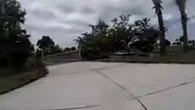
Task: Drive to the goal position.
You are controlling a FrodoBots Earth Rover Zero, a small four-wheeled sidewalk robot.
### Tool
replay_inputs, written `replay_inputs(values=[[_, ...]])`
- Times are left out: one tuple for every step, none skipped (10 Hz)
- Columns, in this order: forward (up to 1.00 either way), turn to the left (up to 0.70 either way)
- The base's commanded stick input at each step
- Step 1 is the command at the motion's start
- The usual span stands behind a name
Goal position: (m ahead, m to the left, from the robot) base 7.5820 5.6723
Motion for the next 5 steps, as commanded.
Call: replay_inputs(values=[[0.85,0.0],[0.85,0.0],[0.85,0.0],[0.85,0.0],[0.85,0.0]])
